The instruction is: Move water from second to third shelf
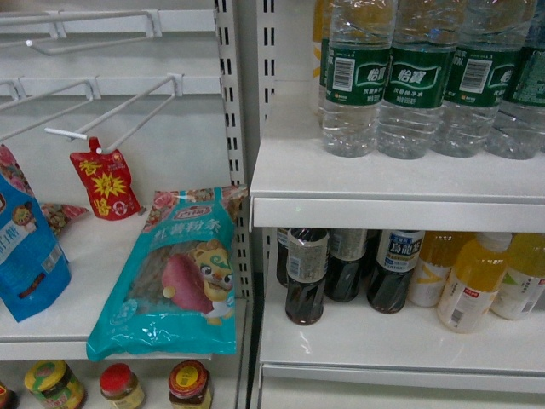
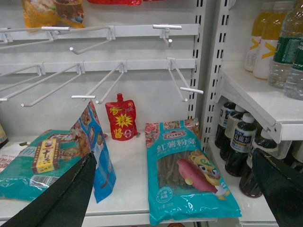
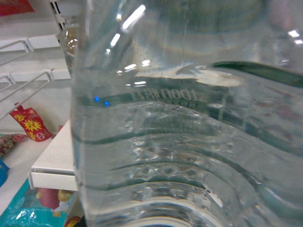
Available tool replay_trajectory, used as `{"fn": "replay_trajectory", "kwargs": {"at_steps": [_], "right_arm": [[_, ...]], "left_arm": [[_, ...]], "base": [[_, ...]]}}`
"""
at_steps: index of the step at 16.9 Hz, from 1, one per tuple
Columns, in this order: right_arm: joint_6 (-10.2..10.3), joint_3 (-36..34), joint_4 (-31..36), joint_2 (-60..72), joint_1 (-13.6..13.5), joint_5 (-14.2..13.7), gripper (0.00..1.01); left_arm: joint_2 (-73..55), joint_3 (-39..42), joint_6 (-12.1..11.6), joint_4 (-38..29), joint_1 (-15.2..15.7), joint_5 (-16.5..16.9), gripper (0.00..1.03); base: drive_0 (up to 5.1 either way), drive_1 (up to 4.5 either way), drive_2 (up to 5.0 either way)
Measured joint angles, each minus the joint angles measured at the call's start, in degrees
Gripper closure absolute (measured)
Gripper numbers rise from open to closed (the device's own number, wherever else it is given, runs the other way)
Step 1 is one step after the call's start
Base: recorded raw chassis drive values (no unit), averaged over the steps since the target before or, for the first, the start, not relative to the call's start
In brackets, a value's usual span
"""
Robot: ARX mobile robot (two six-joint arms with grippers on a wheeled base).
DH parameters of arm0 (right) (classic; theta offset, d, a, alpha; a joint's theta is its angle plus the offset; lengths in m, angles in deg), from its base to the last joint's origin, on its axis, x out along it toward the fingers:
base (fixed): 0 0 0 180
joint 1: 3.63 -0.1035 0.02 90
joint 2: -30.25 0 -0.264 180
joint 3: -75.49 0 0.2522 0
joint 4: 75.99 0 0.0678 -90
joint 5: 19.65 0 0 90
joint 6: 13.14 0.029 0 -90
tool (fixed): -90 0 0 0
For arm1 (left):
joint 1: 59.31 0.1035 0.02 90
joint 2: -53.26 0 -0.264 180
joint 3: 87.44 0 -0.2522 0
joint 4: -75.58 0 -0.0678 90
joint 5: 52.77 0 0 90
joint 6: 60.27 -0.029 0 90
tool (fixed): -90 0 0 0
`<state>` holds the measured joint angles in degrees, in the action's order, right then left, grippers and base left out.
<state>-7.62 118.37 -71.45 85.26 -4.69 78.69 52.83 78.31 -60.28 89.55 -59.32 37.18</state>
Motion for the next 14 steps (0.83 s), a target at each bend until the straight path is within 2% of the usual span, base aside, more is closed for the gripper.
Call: {"fn": "replay_trajectory", "kwargs": {"at_steps": [4,9,14], "right_arm": [[-0.9,5.7,4.7,13.0,-1.3,-0.4,0.59],[-2.9,13.2,6.2,23.2,-3.5,-1.5,0.59],[-5.5,19.4,7.7,32.8,-3.6,-4.9,0.59]], "left_arm": [[0.0,0.0,0.0,0.0,0.0,0.0,0.05],[0.0,0.0,0.0,0.0,0.0,0.0,0.05],[0.0,0.0,0.0,0.0,0.0,0.0,0.05]], "base": [[0.0,0.0,0.0],[0.0,0.0,0.0],[0.0,0.0,0.0]]}}
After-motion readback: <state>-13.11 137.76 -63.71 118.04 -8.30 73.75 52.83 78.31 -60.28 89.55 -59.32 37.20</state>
